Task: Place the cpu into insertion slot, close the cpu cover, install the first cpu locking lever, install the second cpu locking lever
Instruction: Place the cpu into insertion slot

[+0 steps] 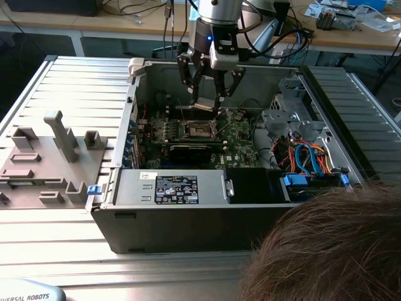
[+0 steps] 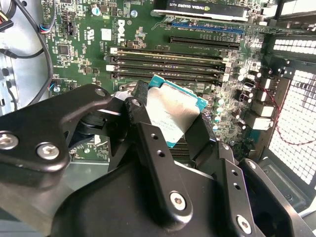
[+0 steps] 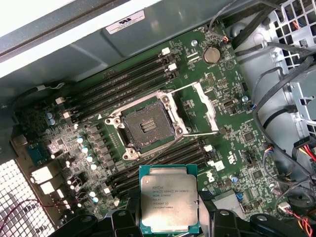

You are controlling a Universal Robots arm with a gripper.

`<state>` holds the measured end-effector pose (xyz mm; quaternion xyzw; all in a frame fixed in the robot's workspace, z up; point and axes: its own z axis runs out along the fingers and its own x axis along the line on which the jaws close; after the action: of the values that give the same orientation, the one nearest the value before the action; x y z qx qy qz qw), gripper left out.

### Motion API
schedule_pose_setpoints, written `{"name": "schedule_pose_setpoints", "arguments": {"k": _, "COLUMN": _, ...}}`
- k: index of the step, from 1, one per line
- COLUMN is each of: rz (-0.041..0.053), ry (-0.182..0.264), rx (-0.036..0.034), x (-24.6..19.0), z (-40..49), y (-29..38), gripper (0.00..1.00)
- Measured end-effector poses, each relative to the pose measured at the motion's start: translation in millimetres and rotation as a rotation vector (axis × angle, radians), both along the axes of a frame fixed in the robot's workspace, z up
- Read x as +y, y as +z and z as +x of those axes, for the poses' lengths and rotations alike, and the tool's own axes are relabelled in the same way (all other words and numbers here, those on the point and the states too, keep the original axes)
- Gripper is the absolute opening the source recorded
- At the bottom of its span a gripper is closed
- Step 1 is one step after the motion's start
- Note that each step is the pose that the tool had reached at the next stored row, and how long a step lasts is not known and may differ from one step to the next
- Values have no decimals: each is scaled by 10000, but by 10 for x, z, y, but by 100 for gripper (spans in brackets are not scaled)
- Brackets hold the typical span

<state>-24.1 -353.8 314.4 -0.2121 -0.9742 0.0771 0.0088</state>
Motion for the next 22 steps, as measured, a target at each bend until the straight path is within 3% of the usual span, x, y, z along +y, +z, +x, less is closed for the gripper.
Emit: {"name": "schedule_pose_setpoints", "arguments": {"k": 22, "rz": -20, "ry": -172, "rx": 0, "x": 0, "z": 0, "y": -1, "gripper": 55}}
